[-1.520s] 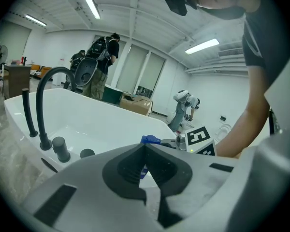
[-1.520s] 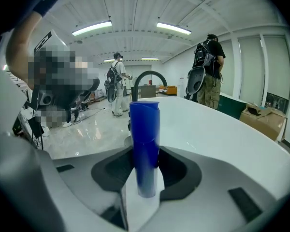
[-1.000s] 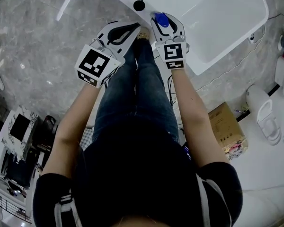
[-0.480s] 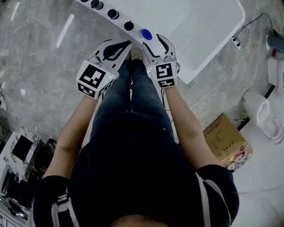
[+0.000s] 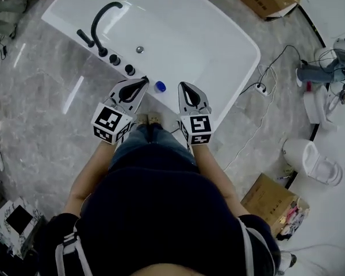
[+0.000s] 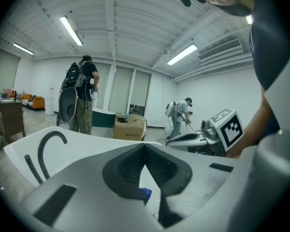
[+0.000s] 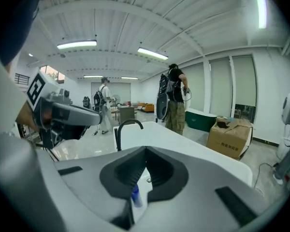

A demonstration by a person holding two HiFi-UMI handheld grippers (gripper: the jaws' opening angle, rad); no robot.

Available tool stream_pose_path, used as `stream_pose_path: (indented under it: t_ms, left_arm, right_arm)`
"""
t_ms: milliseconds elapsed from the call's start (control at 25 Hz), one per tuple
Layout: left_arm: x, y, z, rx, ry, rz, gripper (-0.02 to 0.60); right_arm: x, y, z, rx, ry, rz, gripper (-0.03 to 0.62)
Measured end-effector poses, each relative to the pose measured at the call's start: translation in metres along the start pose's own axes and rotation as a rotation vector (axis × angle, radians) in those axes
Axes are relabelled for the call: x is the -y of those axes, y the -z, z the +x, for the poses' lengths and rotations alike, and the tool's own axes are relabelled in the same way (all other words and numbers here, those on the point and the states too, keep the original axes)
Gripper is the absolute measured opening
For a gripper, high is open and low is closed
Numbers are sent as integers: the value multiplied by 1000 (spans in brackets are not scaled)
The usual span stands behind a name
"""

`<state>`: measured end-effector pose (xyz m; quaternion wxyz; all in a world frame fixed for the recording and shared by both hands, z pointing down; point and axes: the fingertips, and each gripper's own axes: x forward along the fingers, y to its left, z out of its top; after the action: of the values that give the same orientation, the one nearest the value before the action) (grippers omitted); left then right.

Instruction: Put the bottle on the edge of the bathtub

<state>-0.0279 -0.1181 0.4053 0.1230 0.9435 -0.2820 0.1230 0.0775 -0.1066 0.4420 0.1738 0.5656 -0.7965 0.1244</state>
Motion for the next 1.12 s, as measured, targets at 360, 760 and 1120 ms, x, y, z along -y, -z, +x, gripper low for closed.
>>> stream_pose_path:
  t_ms: [360,760,1120]
  left_arm:
    - [-7,-121,-32,225,-181,135,23]
    - [-3,-215,-77,404,-308,189,23]
    - [8,-212,-77,389,-307,196,23]
  right_arm:
    - [14,-127,-36,201,61,-35,26]
    - [4,-231,-86,384,103,-93,26]
    - [8,-227,-92,381,119,-67,26]
